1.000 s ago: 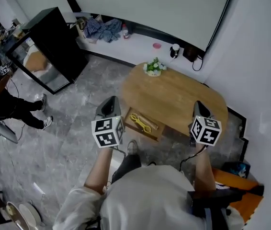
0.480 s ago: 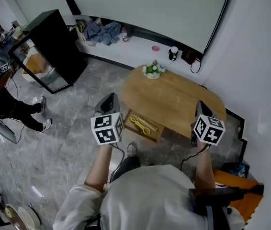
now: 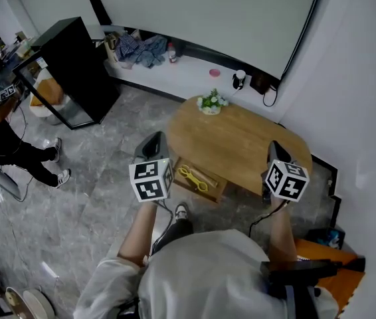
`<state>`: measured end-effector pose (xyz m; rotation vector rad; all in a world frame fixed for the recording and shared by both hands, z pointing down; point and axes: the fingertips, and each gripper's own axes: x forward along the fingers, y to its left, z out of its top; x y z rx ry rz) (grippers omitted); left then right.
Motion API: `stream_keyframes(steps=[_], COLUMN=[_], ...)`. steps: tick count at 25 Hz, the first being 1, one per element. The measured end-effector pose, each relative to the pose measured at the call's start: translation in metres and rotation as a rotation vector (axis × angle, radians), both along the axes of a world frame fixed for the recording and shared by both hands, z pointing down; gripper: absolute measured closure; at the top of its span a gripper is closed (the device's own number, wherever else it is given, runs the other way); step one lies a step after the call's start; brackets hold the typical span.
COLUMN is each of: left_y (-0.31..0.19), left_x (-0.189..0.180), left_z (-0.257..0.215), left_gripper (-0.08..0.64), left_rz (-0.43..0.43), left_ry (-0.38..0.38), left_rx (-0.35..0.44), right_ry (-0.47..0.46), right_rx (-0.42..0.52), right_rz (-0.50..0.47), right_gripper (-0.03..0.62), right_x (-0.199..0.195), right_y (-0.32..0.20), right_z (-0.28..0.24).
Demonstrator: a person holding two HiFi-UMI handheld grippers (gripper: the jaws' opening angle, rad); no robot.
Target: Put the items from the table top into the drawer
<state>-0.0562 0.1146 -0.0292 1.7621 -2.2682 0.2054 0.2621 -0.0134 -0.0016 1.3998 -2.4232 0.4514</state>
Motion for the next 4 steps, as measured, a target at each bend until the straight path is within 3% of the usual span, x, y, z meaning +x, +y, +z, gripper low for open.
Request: stream_keyframes(steps=[4], left_y=[-0.0035], left_x=[-0.0035], left_z=[0.0011], left_gripper=[0.551], left_rz=[-0.002], left_ry=[0.014], left_rx=[-0.001], right_ry=[0.012], right_rx=[0.006], right_rz=[-0.002], right_gripper=[0.6], right_x=[-0.0044], right_y=[-0.0036], right_z=[0.0002])
